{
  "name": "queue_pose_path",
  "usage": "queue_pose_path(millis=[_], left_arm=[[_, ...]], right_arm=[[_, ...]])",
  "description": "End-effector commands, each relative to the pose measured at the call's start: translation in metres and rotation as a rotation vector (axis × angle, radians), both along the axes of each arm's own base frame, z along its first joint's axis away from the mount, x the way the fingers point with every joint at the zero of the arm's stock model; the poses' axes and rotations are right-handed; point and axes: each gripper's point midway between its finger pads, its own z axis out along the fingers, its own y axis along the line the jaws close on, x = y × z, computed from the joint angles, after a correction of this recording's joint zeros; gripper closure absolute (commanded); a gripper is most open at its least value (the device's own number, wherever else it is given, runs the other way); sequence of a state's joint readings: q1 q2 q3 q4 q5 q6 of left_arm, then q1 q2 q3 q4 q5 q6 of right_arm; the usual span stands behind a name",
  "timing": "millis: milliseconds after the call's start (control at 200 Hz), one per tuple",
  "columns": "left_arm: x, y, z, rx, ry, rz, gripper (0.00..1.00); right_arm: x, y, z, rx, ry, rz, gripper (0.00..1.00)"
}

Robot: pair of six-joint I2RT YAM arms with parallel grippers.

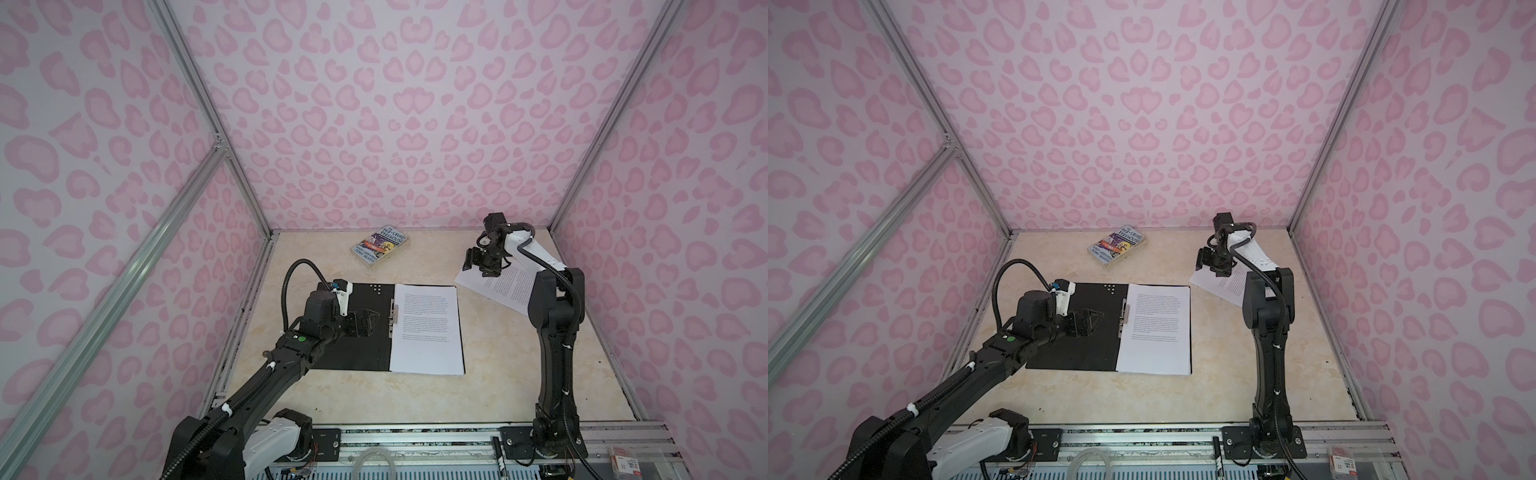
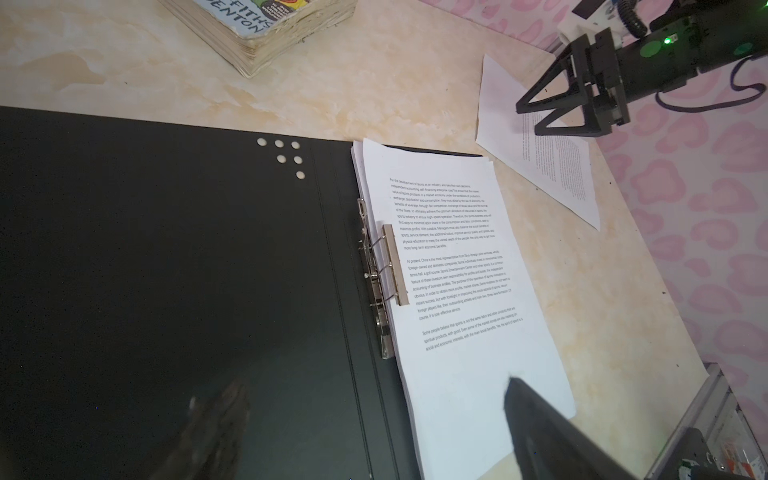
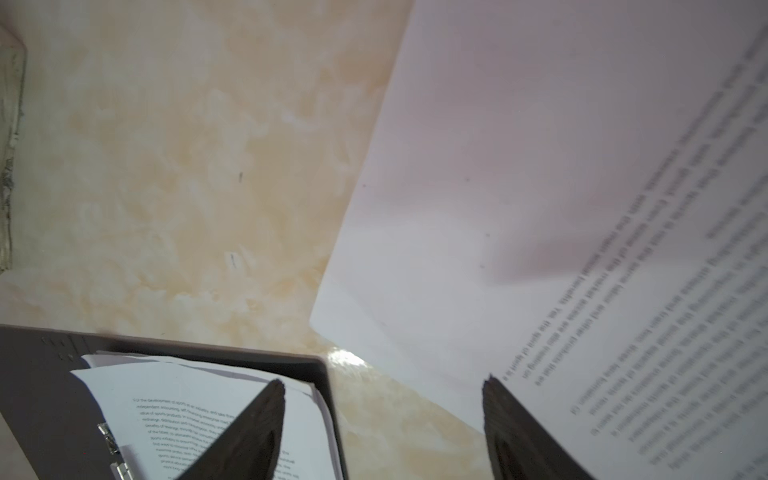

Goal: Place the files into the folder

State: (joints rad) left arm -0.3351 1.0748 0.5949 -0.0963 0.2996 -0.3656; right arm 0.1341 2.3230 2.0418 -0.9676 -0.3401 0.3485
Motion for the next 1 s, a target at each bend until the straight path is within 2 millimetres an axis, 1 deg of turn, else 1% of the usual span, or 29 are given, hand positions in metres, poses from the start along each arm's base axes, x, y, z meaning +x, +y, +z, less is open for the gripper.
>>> queue_pose_path(millis=[0, 75, 165, 230, 265, 285, 295, 355, 360, 415, 435, 470, 485, 535, 615, 680, 760, 835, 895, 950, 995], left_arm=[[0.003, -0.005, 0.015, -0.032, -0.030, -0.011, 0.03], [0.003, -0.006, 0.020, -0.049, -0.033, -0.007, 0.03], [0.002, -0.008, 0.023, -0.067, -0.026, -0.008, 0.03], [0.003, -0.008, 0.022, -0.071, -0.020, -0.007, 0.03], [0.004, -0.008, 0.022, -0.070, -0.017, -0.003, 0.03], [0.004, -0.008, 0.022, -0.071, -0.016, -0.004, 0.03], [0.004, -0.008, 0.021, -0.071, -0.014, -0.003, 0.03], [0.006, -0.009, 0.020, -0.071, 0.000, -0.003, 0.03], [0.006, -0.010, 0.021, -0.072, 0.000, -0.004, 0.03], [0.008, -0.013, 0.020, -0.077, 0.018, -0.011, 0.03], [0.008, -0.014, 0.020, -0.081, 0.026, -0.017, 0.03], [0.009, -0.017, 0.022, -0.092, 0.036, -0.027, 0.03], [0.009, -0.019, 0.021, -0.096, 0.044, -0.031, 0.03], [0.011, -0.024, 0.023, -0.115, 0.060, -0.048, 0.03], [0.016, -0.032, 0.027, -0.140, 0.090, -0.074, 0.03], [0.020, -0.039, 0.029, -0.161, 0.114, -0.092, 0.03], [0.024, -0.048, 0.034, -0.198, 0.136, -0.119, 0.03], [0.028, -0.055, 0.038, -0.229, 0.154, -0.137, 0.03], [0.030, -0.060, 0.043, -0.252, 0.164, -0.155, 0.03], [0.030, -0.065, 0.047, -0.273, 0.176, -0.174, 0.03], [0.030, -0.069, 0.049, -0.287, 0.186, -0.191, 0.03]], right_arm=[[-0.003, 0.016, -0.014, 0.055, 0.041, 0.020, 0.25], [-0.004, 0.021, -0.022, 0.065, 0.055, 0.026, 0.25], [-0.009, 0.022, -0.031, 0.077, 0.064, 0.020, 0.25], [-0.016, 0.023, -0.034, 0.088, 0.060, 0.007, 0.25], [-0.022, 0.023, -0.034, 0.093, 0.055, 0.002, 0.21], [-0.027, 0.021, -0.040, 0.089, 0.068, -0.003, 0.21], [-0.027, 0.020, -0.034, 0.091, 0.052, -0.006, 0.21], [-0.042, 0.015, -0.033, 0.086, 0.057, -0.024, 0.21], [-0.046, 0.013, -0.035, 0.086, 0.065, -0.030, 0.21], [-0.061, 0.006, -0.037, 0.091, 0.086, -0.052, 0.21], [-0.070, 0.003, -0.041, 0.094, 0.102, -0.062, 0.21], [-0.080, -0.002, -0.039, 0.107, 0.103, -0.073, 0.21], [-0.092, -0.004, -0.046, 0.108, 0.131, -0.080, 0.21], [-0.114, -0.014, -0.048, 0.118, 0.154, -0.103, 0.21], [-0.144, -0.033, -0.047, 0.147, 0.163, -0.162, 0.21], [-0.165, -0.055, -0.045, 0.155, 0.168, -0.229, 0.21], [-0.183, -0.078, -0.039, 0.175, 0.170, -0.301, 0.21], [-0.190, -0.102, -0.027, 0.128, 0.148, -0.358, 0.21], [-0.184, -0.117, -0.014, 0.068, 0.098, -0.387, 0.21], [-0.173, -0.120, -0.002, 0.047, 0.052, -0.393, 0.21], [-0.159, -0.116, 0.004, 0.057, 0.025, -0.386, 0.21]])
